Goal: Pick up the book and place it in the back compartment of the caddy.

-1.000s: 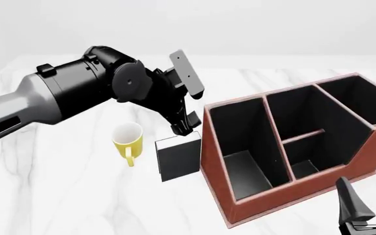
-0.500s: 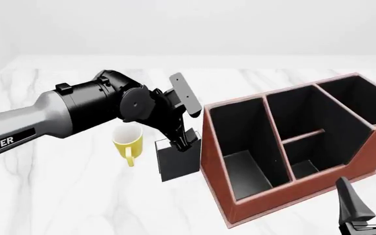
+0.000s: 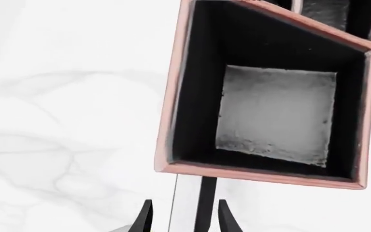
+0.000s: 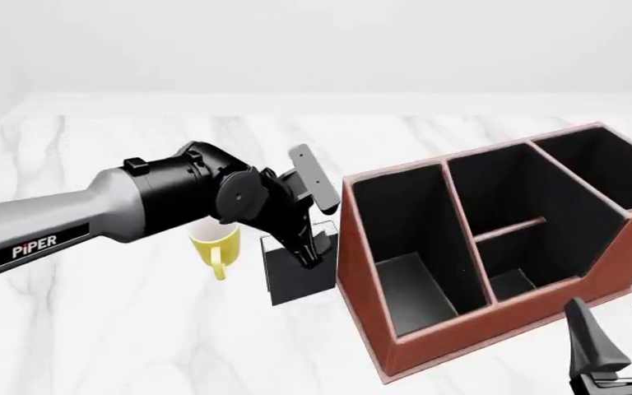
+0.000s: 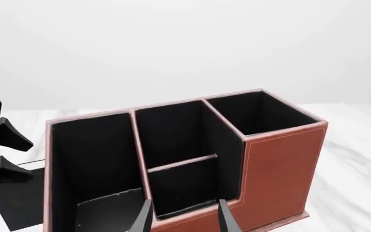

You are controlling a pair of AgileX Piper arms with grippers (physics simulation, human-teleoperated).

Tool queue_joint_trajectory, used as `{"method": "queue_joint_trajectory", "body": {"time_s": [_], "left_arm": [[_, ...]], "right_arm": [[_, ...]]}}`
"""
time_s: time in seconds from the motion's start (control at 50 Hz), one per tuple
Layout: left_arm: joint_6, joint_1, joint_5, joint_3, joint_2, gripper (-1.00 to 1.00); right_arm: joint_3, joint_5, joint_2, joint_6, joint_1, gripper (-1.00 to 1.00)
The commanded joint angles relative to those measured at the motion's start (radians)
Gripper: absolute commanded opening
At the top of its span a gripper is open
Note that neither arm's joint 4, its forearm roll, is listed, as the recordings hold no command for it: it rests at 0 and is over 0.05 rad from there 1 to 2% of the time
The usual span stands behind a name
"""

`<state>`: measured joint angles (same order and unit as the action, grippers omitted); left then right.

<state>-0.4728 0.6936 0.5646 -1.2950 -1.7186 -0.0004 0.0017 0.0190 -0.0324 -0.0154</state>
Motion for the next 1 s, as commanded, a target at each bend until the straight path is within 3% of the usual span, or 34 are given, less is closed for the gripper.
{"method": "queue_joint_trajectory", "body": {"time_s": [0.02, 0.22, 0.34, 0.68, 0.7, 1.0], "left_arm": [[0.009, 0.002, -0.051, 0.039, -0.040, 1.00], [0.015, -0.003, -0.068, 0.050, -0.071, 1.00], [-0.018, -0.061, -0.075, 0.061, -0.095, 1.00], [0.008, -0.043, -0.147, 0.106, -0.100, 1.00], [0.045, -0.020, -0.131, 0.109, -0.100, -1.00], [0.067, -0.001, -0.121, 0.153, -0.036, -1.00]], "right_arm": [[0.000, -0.008, 0.009, 0.000, 0.000, 1.00], [0.000, -0.016, 0.019, -0.001, 0.000, 1.00], [0.000, -0.015, 0.017, -0.001, -0.001, 1.00], [0.000, -0.002, 0.004, -0.001, 0.001, 1.00], [0.000, -0.004, 0.006, 0.000, 0.002, 1.00], [0.000, -0.002, 0.003, -0.001, 0.003, 1.00]]}}
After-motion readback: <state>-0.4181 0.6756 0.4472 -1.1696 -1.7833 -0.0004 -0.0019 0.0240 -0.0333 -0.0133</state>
